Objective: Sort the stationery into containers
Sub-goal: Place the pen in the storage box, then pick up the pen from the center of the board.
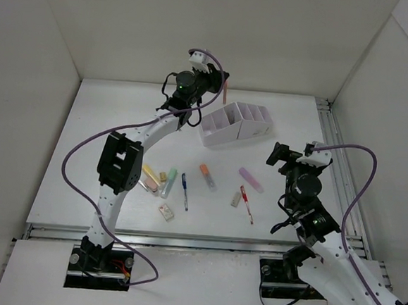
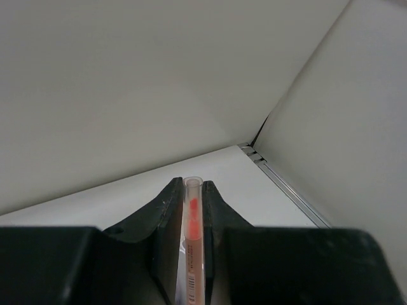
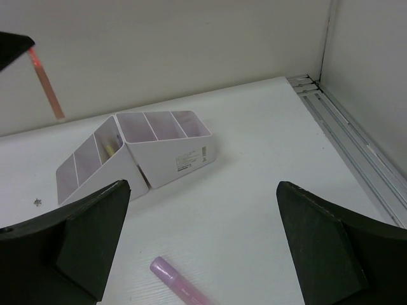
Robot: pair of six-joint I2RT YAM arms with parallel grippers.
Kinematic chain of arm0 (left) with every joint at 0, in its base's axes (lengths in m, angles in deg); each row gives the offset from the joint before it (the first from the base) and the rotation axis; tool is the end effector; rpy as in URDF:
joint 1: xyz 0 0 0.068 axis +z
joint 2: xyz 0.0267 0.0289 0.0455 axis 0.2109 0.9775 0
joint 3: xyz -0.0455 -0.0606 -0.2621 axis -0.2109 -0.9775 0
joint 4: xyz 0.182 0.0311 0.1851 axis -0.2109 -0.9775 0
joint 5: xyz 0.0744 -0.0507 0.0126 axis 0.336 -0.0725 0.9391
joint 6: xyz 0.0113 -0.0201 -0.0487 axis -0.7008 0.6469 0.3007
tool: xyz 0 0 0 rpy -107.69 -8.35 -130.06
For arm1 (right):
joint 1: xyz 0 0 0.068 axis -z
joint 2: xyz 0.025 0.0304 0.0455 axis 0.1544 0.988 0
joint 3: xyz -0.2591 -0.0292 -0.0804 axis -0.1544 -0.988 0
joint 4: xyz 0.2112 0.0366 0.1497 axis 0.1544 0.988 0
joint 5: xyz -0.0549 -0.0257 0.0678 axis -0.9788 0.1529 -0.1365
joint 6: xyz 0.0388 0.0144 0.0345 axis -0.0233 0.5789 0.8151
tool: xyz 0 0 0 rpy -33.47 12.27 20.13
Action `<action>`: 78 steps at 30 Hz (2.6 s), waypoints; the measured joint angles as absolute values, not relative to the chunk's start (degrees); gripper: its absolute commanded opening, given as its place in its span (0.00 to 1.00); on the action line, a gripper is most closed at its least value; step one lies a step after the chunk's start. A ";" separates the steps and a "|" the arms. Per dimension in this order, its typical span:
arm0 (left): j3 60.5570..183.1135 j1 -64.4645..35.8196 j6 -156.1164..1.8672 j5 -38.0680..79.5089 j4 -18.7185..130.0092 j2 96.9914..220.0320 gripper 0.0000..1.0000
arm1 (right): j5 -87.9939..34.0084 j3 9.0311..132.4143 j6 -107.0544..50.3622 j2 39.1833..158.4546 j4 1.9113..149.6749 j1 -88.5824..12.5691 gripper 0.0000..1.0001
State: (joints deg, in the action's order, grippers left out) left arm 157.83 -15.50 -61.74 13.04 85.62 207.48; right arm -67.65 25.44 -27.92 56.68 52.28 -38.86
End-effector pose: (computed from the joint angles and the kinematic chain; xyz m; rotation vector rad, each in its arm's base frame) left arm 0.4605 -0.2526 0.3503 0.2585 1.3472 -0.9872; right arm 0.1539 0.0664 0.3279 0.2255 1.3449 0.1656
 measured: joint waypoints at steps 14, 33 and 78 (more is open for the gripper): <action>159.57 -19.02 -61.18 19.09 89.09 216.40 0.00 | -68.48 24.96 -27.67 55.56 52.87 -38.55 0.98; 149.08 -18.94 -62.29 15.81 91.06 213.01 0.99 | -67.43 24.96 -27.70 57.07 53.79 -38.48 0.98; 100.34 -9.65 -57.83 37.87 27.28 151.49 0.99 | -36.28 64.08 -29.75 124.83 73.33 -49.41 0.83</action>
State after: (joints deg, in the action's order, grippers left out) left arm 100.34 -9.65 -57.83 37.87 27.28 151.49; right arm -36.28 64.08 -29.75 124.83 73.33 -49.41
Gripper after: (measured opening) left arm 0.996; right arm 0.866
